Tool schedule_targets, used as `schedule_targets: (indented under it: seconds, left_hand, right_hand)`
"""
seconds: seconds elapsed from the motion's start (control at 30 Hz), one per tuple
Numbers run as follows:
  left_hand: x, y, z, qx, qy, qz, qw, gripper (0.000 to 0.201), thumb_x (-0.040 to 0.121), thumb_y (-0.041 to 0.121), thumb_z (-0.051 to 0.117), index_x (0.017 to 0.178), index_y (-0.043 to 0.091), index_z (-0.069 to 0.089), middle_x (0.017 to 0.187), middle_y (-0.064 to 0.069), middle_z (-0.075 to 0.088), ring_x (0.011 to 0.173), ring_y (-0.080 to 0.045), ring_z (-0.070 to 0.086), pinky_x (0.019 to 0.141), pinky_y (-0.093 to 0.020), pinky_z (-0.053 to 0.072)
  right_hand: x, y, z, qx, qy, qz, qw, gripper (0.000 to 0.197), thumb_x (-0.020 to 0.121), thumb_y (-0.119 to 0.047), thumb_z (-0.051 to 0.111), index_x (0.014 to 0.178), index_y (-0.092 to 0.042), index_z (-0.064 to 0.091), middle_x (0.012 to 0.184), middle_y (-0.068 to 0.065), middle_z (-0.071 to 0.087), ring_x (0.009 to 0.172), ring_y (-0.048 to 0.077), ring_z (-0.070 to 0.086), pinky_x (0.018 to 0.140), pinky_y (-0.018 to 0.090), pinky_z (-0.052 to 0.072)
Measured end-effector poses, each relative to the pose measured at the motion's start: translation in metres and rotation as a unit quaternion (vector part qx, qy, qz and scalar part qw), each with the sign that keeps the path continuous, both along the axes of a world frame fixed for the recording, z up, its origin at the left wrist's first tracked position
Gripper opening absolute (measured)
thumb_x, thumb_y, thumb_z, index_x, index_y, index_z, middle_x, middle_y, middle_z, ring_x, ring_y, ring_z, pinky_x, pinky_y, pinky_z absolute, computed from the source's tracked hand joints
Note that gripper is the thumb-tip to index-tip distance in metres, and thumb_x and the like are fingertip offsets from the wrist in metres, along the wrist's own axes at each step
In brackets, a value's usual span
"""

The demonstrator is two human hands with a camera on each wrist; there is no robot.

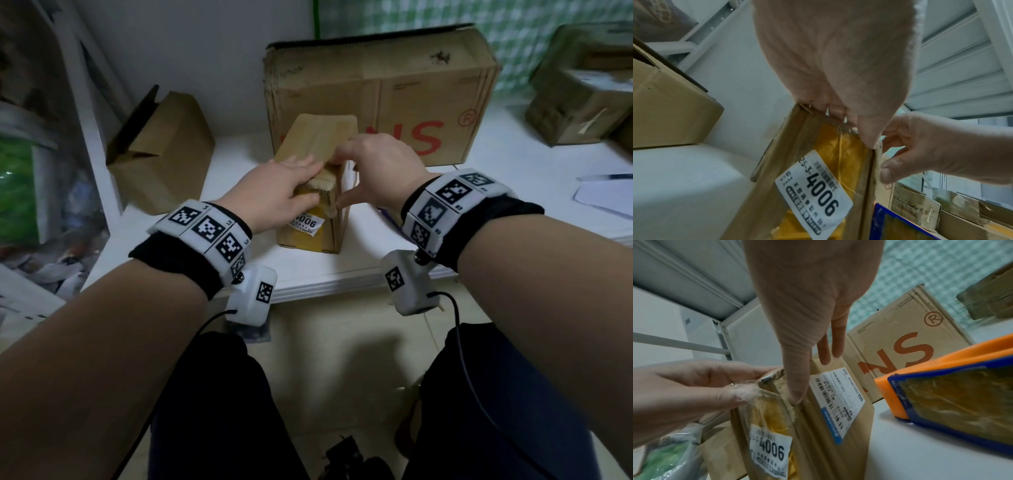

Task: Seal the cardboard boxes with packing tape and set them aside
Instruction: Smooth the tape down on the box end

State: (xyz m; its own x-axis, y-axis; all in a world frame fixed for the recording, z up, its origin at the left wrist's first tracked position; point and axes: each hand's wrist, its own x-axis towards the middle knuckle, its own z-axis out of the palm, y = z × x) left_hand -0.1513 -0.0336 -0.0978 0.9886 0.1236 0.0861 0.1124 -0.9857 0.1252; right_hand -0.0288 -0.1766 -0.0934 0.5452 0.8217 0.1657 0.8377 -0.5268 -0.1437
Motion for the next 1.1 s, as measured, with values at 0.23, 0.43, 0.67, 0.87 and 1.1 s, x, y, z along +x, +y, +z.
schedule_targets:
  seconds: [0.23,0.43,0.67,0.87,1.1]
  left_hand:
    - [0.003,0.001,0.004,0.001,0.024,-0.008,1.000,0.059,0.096,0.036,0.045,0.149,0.018,0.025,0.156,-0.004,0.022,0.144,-0.020,0.021,0.117,-0.033,0.018]
    - [0.002,0.004,0.012,-0.046,0.058,0.001,0.997,0.077,0.079,0.056,0.037,0.148,0.022,0.029,0.155,-0.001,0.025,0.144,-0.018,0.021,0.117,-0.029,0.016]
    - [0.004,0.003,0.013,-0.043,0.056,0.003,0.997,0.059,0.095,0.036,0.049,0.148,0.021,0.029,0.155,0.000,0.024,0.144,-0.017,0.021,0.117,-0.028,0.016]
    - [0.003,0.005,0.013,-0.028,0.047,-0.009,0.998,0.065,0.089,0.029,0.059,0.147,0.023,0.030,0.154,-0.001,0.026,0.142,-0.017,0.025,0.115,-0.025,0.017]
    - [0.001,0.004,0.003,0.013,0.006,-0.007,1.000,0.075,0.081,0.017,0.068,0.147,0.020,0.031,0.153,-0.003,0.031,0.141,-0.018,0.029,0.116,-0.029,0.020]
  right_hand:
    - [-0.001,0.001,0.004,-0.016,-0.012,0.010,1.000,0.062,0.067,-0.045,0.081,0.121,-0.022,0.059,0.114,0.001,0.059,0.106,0.024,0.055,0.078,0.035,0.046]
    - [-0.001,0.003,0.005,-0.022,-0.012,0.009,1.000,0.063,0.066,-0.045,0.081,0.120,-0.021,0.060,0.112,0.002,0.059,0.106,0.025,0.055,0.081,0.037,0.049]
    - [-0.003,0.004,0.008,-0.039,-0.032,0.012,0.999,0.062,0.067,-0.046,0.080,0.120,-0.022,0.059,0.110,0.001,0.058,0.107,0.024,0.053,0.072,0.033,0.041]
    - [-0.006,0.005,0.008,-0.045,-0.037,0.011,0.998,0.061,0.068,-0.049,0.079,0.119,-0.021,0.059,0.109,0.001,0.058,0.106,0.024,0.054,0.074,0.035,0.047]
    - [-0.011,0.006,0.007,-0.056,-0.064,0.015,0.996,0.063,0.068,-0.051,0.078,0.118,-0.019,0.057,0.107,0.003,0.055,0.101,0.025,0.055,0.065,0.031,0.040]
